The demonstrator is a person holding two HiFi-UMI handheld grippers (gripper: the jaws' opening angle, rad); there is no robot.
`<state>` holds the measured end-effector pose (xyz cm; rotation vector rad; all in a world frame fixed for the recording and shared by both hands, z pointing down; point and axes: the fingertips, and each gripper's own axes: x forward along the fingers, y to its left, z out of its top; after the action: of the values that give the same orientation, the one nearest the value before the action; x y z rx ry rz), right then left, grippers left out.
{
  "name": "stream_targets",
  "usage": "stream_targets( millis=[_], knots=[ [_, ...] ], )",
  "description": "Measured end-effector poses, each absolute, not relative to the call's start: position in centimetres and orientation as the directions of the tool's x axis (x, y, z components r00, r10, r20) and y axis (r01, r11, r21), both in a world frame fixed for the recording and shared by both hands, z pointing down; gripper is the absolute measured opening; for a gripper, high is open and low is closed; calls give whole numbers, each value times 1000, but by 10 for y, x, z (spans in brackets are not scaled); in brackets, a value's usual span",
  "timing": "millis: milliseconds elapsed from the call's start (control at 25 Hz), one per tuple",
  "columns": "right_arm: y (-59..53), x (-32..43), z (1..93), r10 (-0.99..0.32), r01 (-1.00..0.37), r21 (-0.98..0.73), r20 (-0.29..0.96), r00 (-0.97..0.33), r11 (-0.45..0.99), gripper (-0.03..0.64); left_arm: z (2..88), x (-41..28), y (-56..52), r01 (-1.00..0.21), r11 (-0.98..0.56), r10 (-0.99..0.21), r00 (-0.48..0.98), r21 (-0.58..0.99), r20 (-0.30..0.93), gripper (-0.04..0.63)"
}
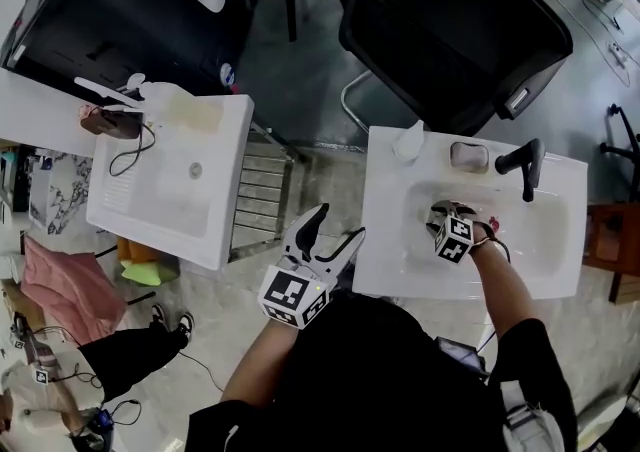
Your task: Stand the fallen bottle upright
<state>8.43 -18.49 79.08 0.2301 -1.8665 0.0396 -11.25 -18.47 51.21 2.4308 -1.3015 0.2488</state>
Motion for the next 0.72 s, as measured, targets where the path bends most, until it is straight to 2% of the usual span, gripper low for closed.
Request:
stream_targets(
  millis=[200,720],
  knots=[
    [-175,62,757,-235,-202,165,885,-402,965,184,512,-99,-182,-813,-525,-749,582,251,317,323],
    [-178,79,675,-415,-364,242,737,-534,899,184,498,-57,-176,-765,-596,-712,645,246,279,324]
  ],
)
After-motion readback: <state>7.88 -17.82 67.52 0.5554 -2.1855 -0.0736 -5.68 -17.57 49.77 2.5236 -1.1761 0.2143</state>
